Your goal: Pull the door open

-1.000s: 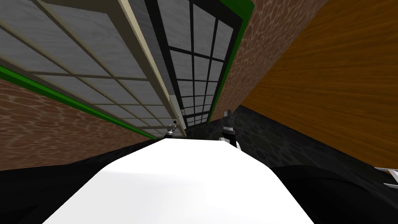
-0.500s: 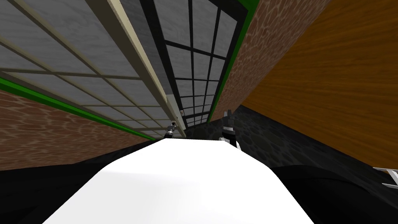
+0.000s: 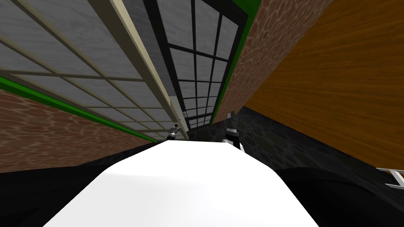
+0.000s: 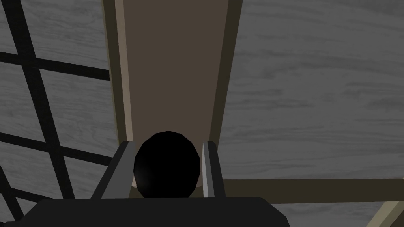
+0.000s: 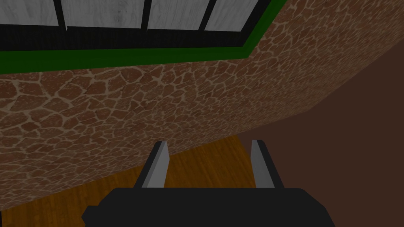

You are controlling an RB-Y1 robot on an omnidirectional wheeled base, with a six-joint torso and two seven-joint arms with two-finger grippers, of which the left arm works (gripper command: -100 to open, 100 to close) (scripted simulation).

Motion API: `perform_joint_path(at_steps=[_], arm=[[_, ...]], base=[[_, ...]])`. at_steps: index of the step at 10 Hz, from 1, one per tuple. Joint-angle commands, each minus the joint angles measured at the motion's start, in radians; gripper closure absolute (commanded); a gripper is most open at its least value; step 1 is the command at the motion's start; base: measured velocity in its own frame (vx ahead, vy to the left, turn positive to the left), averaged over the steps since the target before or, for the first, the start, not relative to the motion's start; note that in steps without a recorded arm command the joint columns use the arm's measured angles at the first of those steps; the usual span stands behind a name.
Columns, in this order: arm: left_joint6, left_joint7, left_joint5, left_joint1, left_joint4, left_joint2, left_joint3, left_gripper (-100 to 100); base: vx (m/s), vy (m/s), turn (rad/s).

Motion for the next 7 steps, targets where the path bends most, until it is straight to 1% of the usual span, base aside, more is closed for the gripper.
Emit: perform_joint_path(at_steps=[1,7], arm=[[-0.001,0.030,0.005,0.000,-0.002,-0.001,-0.003,100],[-0.001,0.187,0.040,0.000,-0.004,0.002,-0.020,100]], base=[[-0.017,0.012,-0.027],[-0.026,0.015,-0.038]])
